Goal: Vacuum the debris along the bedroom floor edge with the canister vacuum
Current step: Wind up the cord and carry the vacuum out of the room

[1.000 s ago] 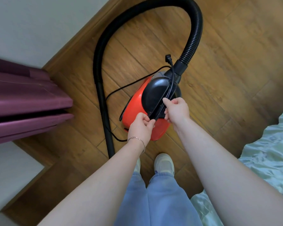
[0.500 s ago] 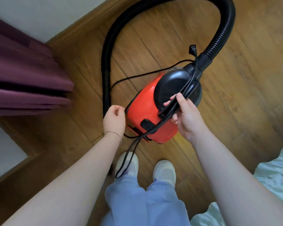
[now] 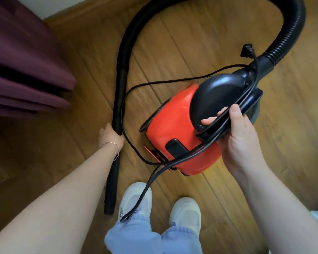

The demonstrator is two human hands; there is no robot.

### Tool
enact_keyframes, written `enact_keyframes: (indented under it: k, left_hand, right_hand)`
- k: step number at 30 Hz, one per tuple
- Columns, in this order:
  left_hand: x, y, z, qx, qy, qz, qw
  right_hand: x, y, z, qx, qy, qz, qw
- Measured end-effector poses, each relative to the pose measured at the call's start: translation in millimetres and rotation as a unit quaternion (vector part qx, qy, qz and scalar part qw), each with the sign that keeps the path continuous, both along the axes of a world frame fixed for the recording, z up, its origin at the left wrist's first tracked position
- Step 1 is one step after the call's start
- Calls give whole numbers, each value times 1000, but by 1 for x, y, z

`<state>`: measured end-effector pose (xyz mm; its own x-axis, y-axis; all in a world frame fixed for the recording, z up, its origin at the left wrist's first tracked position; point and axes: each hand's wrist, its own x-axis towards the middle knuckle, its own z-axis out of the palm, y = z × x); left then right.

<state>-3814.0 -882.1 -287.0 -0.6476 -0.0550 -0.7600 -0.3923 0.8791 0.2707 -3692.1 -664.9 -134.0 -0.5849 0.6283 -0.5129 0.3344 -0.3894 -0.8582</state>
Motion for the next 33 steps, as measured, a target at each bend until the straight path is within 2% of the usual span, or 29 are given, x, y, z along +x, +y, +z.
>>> enact_keyframes:
  k: [3, 7, 12, 15, 23, 30, 33]
  left_hand:
    - [-3, 5, 1, 0, 9, 2, 1000]
    - [-11, 11, 26, 62, 48, 72, 994]
    - [-19, 17, 97, 109, 118, -11, 987]
    - [-14, 28, 158, 153, 161, -52, 974]
    - [2, 81, 356, 226, 175, -112, 952]
    - [17, 135, 555, 281, 146, -123, 941]
    - [20, 156, 609, 304, 160, -158, 926]
  right_hand:
    - [0, -1, 0, 15, -11, -8, 1000]
    - [1, 2, 10, -38, -13, -20, 999]
    - [6, 7, 51, -47, -27, -11, 998]
    - [13, 11, 93, -42, -29, -20, 999]
    - [17, 20, 240, -8, -51, -60, 997]
    - [16, 36, 411, 12, -9, -110, 994]
    - [11, 43, 462, 16, 10, -121, 993]
